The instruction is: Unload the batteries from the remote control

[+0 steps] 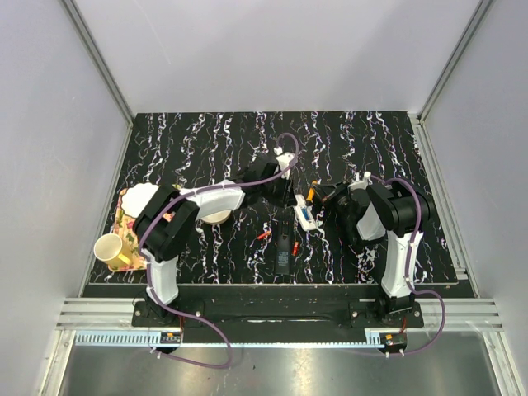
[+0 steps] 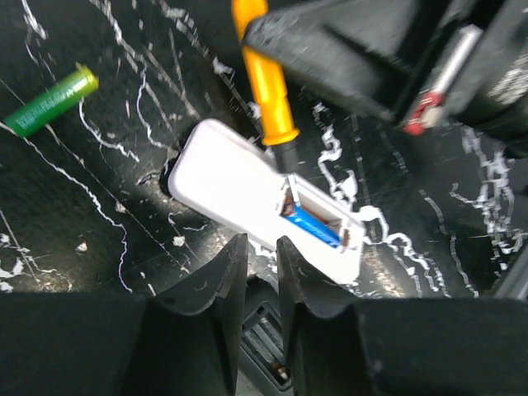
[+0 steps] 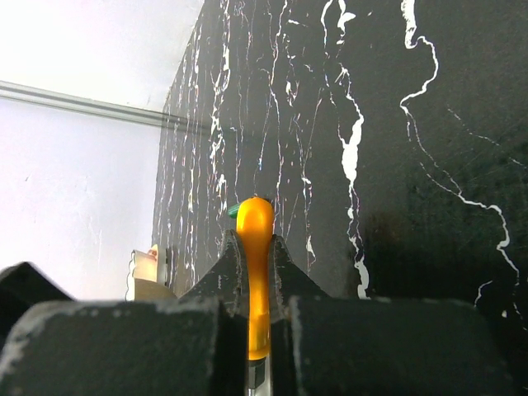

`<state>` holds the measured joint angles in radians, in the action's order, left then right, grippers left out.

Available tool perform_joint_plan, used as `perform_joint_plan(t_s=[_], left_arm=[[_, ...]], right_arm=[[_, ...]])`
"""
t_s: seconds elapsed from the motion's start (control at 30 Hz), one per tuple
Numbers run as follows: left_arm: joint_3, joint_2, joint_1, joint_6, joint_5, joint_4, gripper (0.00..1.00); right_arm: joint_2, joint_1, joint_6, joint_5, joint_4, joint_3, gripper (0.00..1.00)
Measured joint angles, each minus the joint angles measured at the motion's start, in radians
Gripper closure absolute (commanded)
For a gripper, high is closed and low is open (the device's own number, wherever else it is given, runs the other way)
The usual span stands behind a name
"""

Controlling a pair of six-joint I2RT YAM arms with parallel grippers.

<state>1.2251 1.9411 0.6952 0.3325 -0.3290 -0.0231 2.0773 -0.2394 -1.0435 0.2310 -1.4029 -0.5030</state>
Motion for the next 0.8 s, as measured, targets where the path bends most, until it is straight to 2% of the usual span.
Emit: perform_joint_plan(t_s=[0.1, 0.23, 0.27, 0.47, 0.57, 0.8], left_arm=[[-0.009, -0.054, 0.000, 0.001, 0.002, 0.038, 0.70], [-0.007, -0.060, -0.001, 0.006, -0.002, 0.086, 0.72], [-0.002, -0.052, -0.002, 0.007, -0.005, 0.086, 0.76], [0.029, 0.053, -0.002, 0.015, -0.019, 0.100, 0.88], [0.029, 0.087, -0.002, 0.022, -0.034, 0.127, 0.98], [0.018, 0.103, -0.002, 0.043, -0.041, 0.174, 1.00]], right_arm=[[0.000, -0.001, 0.002, 0.000, 0.000, 0.000, 1.00], [0.000, -0.001, 0.006, 0.000, 0.000, 0.000, 1.00], [-0.001, -0.001, 0.007, 0.000, 0.000, 0.000, 1.00], [-0.004, -0.002, 0.014, 0.000, 0.001, 0.000, 1.00], [-0.011, -0.005, 0.026, 0.012, 0.001, 0.000, 1.00], [-0.033, -0.006, 0.051, 0.026, 0.007, 0.012, 1.00]])
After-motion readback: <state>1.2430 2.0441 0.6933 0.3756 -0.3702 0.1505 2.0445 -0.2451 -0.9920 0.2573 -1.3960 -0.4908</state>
